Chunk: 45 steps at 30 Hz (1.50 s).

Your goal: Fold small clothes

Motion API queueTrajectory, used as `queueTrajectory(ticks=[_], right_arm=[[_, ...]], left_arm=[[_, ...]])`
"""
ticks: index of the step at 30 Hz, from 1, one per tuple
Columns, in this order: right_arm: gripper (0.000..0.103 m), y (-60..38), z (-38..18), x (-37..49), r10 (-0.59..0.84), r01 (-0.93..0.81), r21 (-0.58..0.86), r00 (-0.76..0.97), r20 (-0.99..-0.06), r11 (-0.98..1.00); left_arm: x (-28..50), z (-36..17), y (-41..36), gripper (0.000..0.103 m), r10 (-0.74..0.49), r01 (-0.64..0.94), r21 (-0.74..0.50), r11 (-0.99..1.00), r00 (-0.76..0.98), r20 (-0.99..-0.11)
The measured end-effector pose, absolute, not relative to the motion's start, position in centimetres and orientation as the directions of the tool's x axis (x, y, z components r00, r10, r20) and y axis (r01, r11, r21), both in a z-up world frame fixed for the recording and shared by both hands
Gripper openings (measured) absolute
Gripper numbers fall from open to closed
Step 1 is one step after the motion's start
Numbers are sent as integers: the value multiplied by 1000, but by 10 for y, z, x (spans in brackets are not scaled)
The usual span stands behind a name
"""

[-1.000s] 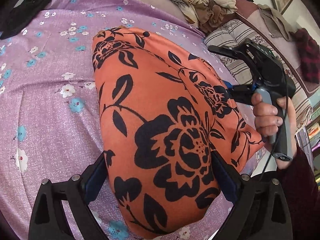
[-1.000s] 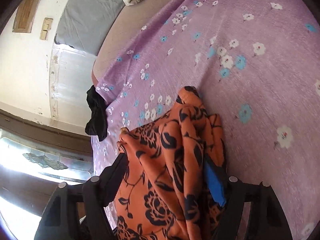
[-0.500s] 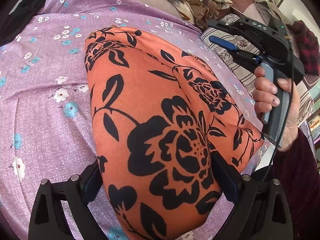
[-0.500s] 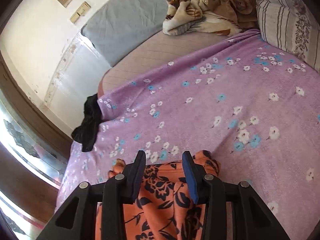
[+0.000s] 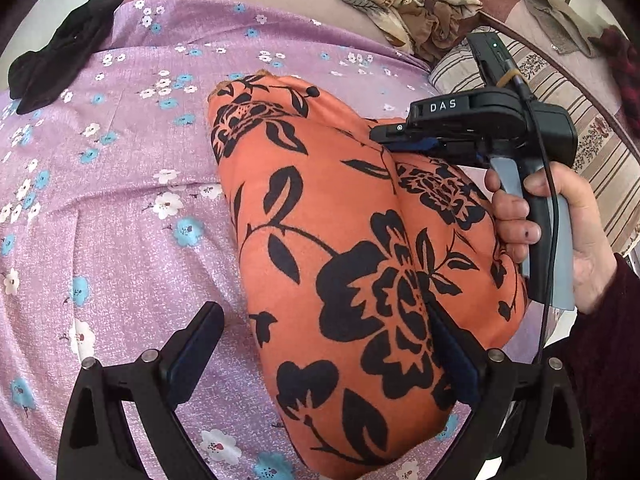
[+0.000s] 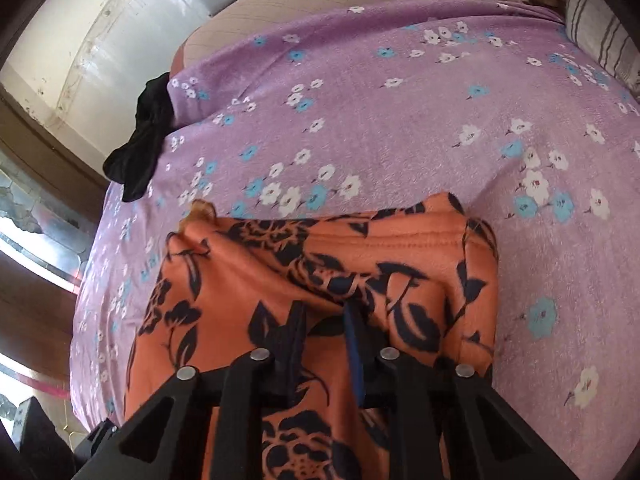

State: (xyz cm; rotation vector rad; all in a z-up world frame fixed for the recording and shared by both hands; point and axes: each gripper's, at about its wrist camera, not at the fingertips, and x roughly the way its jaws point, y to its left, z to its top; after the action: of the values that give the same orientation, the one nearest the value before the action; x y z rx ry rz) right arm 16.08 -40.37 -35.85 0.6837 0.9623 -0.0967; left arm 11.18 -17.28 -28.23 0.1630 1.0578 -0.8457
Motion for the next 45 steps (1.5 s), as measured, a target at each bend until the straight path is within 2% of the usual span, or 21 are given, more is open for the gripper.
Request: queueTrajectory(ticks=[3,5,8,11,13,17,22,32,39,45], right_arm=[[19,-398,-347,157,174,382,463,591,-788,800],[24,-389,-328,152,143,363,446,623,-769,818],[24,-372,-300,148,181,268,477,687,-704,837],[24,-358,-294,155,226,228,506,693,-685,832],[24,-352,-303,166,253,237,521,667,-701,820],[25,-343,-345,183,230,320,456,549,-803,830],[25,-348,-344,177,234,323,471,563,-793,821],[25,-359,-313,105,179,381,459,581,-794,803],[26,-360,-325,23,153,427,462,584,-797,777],[25,-355,-307,-16,123,391,472,653,-747,790]], left_arm=[[110,-280,-178,100,-517,692,-223,686,248,-819],[110,-278,-180,100,-506,694,-202,691,266,-820],[110,-279,-182,101,-497,688,-190,700,279,-822],[110,-279,-184,103,-484,691,-160,705,304,-821],[106,-279,-186,103,-477,694,-143,705,317,-820],[99,-280,-192,103,-462,698,-110,708,340,-819],[94,-277,-196,103,-456,698,-97,709,350,-818],[88,-278,-193,103,-442,688,-70,722,381,-812],[93,-274,-186,103,-470,694,-115,711,347,-811],[111,-248,-158,103,-489,620,-137,773,444,-751]])
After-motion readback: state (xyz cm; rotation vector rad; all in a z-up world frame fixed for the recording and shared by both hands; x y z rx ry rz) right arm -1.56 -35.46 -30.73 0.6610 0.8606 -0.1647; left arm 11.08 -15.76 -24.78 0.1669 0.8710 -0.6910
